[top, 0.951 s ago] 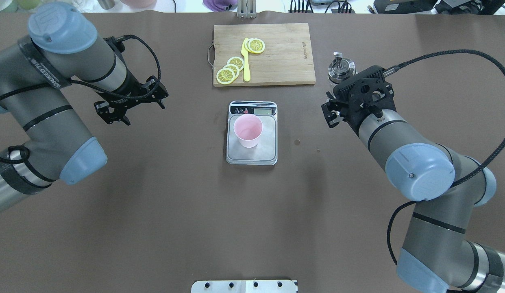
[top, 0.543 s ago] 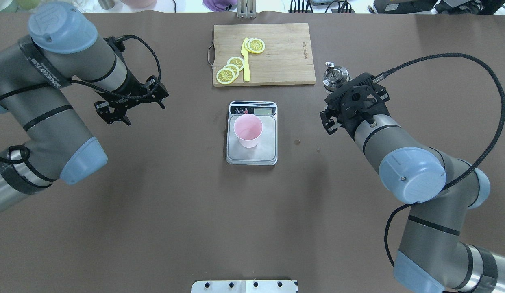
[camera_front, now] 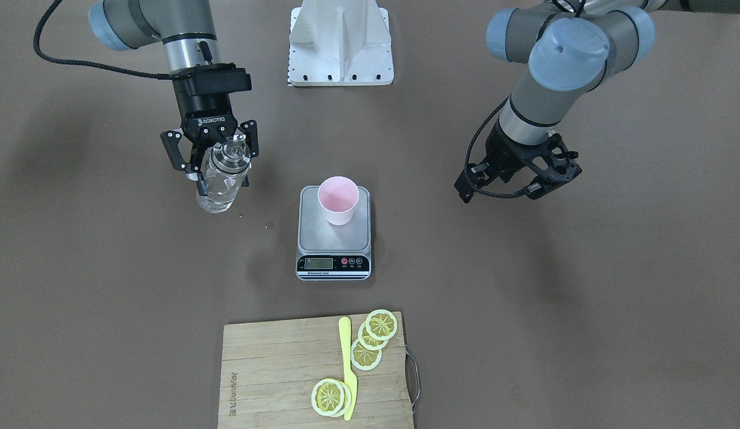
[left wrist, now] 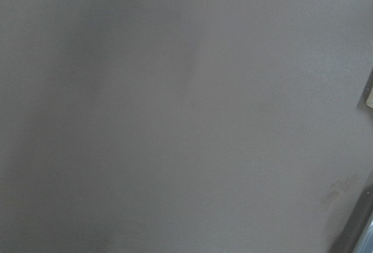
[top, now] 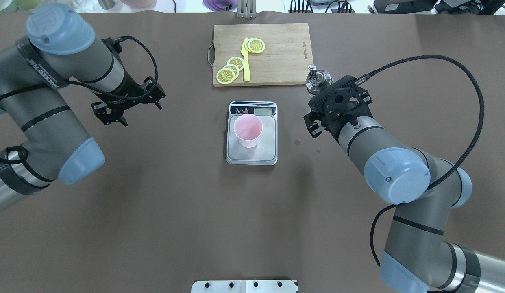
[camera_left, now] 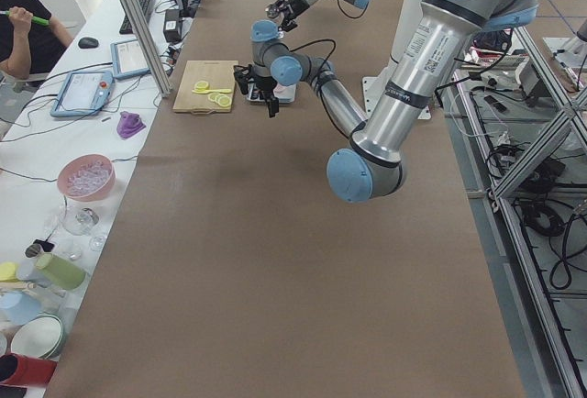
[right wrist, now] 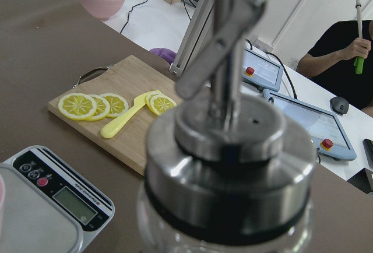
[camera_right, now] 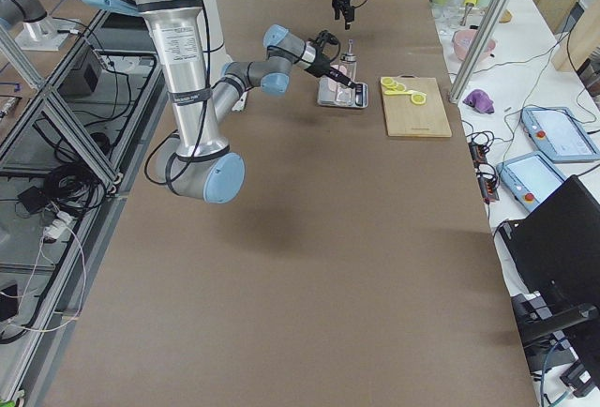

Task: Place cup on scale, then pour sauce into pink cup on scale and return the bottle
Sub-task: 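Move the held bottle beside the pink cup and tilt it over the cup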

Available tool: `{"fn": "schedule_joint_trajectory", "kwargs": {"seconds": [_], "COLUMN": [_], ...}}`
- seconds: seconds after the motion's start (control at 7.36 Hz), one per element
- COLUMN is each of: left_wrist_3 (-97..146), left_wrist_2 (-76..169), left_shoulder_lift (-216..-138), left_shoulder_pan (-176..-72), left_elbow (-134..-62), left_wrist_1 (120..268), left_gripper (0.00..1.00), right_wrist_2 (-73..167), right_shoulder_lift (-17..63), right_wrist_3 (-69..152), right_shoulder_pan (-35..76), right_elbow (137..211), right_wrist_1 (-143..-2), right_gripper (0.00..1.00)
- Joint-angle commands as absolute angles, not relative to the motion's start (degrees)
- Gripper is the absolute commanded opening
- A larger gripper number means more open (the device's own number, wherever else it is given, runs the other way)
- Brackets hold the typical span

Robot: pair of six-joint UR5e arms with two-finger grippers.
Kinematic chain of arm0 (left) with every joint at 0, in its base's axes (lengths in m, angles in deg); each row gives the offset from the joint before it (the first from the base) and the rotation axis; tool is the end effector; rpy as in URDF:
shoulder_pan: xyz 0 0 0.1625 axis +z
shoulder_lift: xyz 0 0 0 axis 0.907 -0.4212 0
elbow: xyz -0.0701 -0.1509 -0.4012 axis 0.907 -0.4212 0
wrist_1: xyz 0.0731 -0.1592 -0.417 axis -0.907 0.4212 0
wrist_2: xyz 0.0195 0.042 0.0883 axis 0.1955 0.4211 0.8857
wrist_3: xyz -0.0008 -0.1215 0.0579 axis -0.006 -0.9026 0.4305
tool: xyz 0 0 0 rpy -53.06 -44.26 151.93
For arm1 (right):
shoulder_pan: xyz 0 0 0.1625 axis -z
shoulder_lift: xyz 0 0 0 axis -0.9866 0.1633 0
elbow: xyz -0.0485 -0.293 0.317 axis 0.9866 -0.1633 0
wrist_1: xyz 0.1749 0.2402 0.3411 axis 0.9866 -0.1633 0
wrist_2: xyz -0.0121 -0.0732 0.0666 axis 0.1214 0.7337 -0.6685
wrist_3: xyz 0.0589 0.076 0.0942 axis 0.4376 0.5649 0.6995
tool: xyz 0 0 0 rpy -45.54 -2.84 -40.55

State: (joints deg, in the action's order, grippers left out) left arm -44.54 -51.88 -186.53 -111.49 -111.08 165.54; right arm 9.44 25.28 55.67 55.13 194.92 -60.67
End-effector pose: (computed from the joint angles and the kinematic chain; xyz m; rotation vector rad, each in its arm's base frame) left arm 0.4206 -0.5378 0.2714 -0.1423 0.8519 -0.4768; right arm -0.4584 -0.4390 0.2422 1.0998 -0.5418 -0.2114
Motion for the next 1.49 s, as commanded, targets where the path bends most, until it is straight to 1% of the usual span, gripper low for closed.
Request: {"fn": "schedule_joint_trajectory", "kwargs": {"seconds": [0.0,0.41,0.54,1.09,1.36], "left_wrist_3": [-44.59,-44.59,-44.59,-44.32,-41.62], "left_wrist_2": [-51.89,-51.89,-51.89,-51.80,-52.32], "left_shoulder_lift": [-186.49,-186.40,-186.40,-186.49,-186.49], "left_shoulder_pan": [-111.50,-111.50,-111.50,-111.93,-114.47], "left_elbow": [-111.08,-111.08,-111.08,-111.08,-111.60], "left_wrist_1": [165.55,165.55,165.55,165.55,164.94], "left_gripper": [0.99,0.99,0.99,0.98,0.99], "right_wrist_2": [8.98,8.54,9.50,16.34,18.82], "right_shoulder_lift": [23.89,24.68,24.51,23.19,22.23], "right_wrist_3": [54.91,47.11,40.03,37.17,37.06], "right_shoulder_pan": [55.03,54.06,53.80,56.33,57.84], "right_elbow": [193.98,193.72,193.63,191.52,190.12], "right_wrist_1": [-58.53,-59.57,-63.06,-69.76,-69.86], "right_gripper": [0.00,0.00,0.00,0.00,0.00]}}
